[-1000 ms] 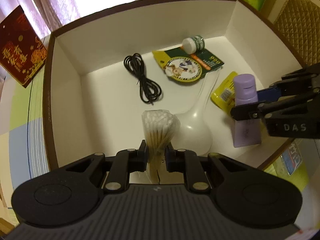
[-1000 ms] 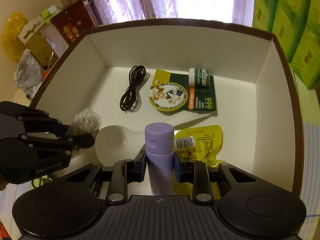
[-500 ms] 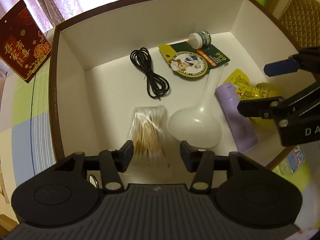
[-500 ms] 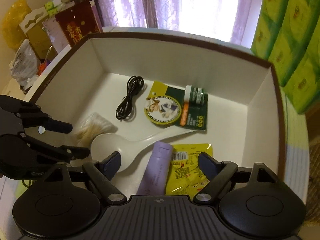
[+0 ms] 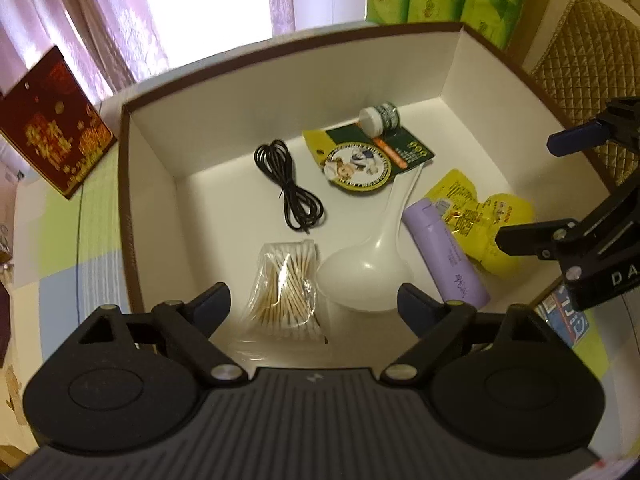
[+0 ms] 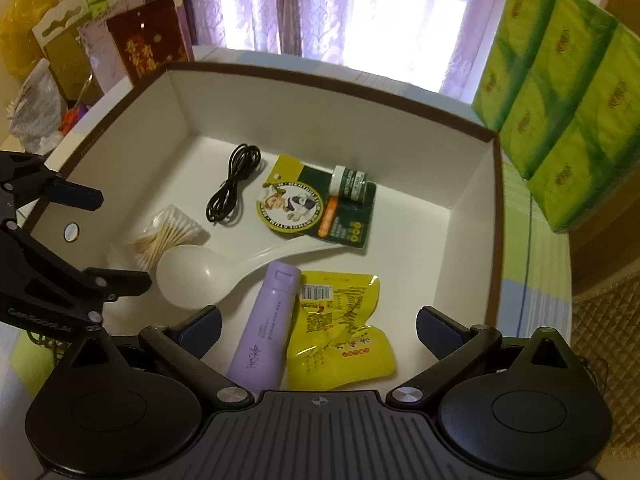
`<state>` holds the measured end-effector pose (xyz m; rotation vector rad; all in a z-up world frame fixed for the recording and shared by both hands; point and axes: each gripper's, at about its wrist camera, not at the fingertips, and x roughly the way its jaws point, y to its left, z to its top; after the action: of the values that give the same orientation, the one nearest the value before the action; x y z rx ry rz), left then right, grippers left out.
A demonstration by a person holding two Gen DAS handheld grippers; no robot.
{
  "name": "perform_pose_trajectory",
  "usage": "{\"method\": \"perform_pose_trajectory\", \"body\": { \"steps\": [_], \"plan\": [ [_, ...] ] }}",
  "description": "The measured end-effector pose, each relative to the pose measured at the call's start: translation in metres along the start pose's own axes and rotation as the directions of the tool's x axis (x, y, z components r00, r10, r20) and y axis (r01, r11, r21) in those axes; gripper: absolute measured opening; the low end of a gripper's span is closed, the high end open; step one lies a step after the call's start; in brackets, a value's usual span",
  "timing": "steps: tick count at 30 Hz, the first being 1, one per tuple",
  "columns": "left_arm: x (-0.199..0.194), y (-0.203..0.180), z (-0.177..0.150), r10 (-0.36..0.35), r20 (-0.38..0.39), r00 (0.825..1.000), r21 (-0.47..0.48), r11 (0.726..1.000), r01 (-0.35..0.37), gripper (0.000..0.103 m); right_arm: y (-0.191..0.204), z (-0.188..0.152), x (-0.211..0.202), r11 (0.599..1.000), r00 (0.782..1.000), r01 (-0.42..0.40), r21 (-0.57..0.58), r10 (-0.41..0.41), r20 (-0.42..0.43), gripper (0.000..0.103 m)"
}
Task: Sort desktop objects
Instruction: 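Withdraw both grippers from the box back toward the table items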
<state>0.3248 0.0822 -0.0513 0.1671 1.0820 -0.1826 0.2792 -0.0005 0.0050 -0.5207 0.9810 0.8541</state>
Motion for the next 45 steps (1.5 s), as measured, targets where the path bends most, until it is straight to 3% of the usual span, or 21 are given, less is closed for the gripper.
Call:
{"method": "perform_pose_trajectory", "body": {
  "steps": [23, 45],
  "plan": [
    [-0.096, -0.022, -0.024, 0.053, 0.186, 0.981, -0.038, 0.998, -0.047, 0.093, 0.007, -0.033, -0.069, 0.999, 0.988, 0.018, 0.051, -0.026, 0.155, 0.101],
    [-0.133, -0.029, -0.070, 0.100, 0.244, 0.965, -0.134, 0.989, -0.068, 0.093, 0.022, -0.068, -0.105, 0.997, 0.974, -0.002, 0.077, -0.015, 0.224, 0.101]
  ]
}}
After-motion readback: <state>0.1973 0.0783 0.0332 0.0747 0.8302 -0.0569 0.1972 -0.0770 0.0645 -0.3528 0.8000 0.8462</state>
